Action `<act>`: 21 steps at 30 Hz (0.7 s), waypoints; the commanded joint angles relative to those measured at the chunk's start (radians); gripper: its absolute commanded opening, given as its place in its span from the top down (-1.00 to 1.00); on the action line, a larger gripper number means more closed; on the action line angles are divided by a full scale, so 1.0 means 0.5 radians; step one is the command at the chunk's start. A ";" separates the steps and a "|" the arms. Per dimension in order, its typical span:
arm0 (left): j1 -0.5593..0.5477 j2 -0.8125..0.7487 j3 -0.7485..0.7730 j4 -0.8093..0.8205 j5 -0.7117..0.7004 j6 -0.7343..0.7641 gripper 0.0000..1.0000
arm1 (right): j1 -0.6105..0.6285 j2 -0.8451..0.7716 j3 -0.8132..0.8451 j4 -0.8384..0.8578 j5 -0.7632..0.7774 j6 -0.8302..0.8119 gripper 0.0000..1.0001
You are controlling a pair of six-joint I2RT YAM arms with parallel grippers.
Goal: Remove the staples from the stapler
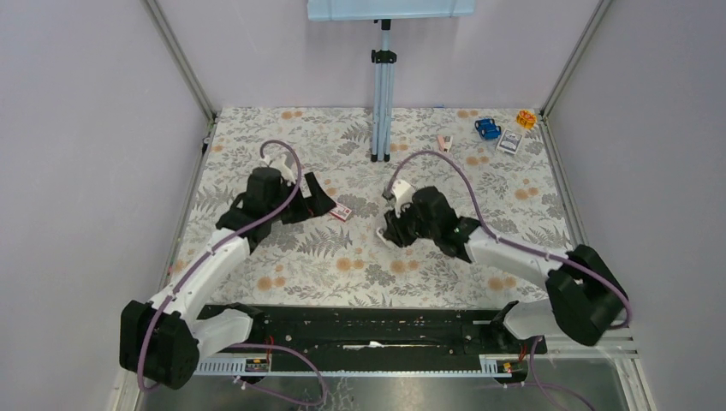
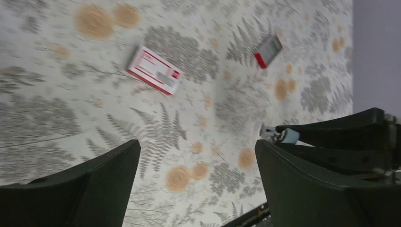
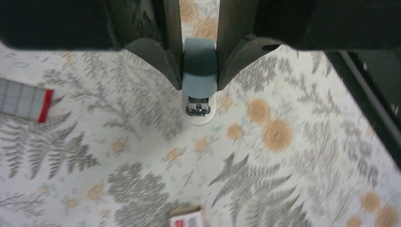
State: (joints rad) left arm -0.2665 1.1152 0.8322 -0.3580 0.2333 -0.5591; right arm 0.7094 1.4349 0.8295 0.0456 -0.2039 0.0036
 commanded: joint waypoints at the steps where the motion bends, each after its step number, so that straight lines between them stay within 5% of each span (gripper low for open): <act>1: -0.214 -0.168 -0.262 0.480 0.063 -0.356 -0.92 | 0.075 -0.327 -0.372 0.662 -0.135 -0.199 1.00; 12: -0.773 -0.082 -0.471 1.138 0.176 -0.679 -0.86 | 0.075 -0.573 -0.653 0.945 -0.281 0.287 1.00; 21: -0.835 0.050 -0.541 1.445 0.136 -0.903 -0.44 | 0.075 -0.861 -0.769 0.984 -0.092 0.520 1.00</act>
State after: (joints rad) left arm -0.6800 1.1404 0.5842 0.2173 0.3141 -0.9466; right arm 0.7444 1.0946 0.4847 0.4263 -0.2962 0.1841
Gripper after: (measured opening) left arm 0.735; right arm 0.336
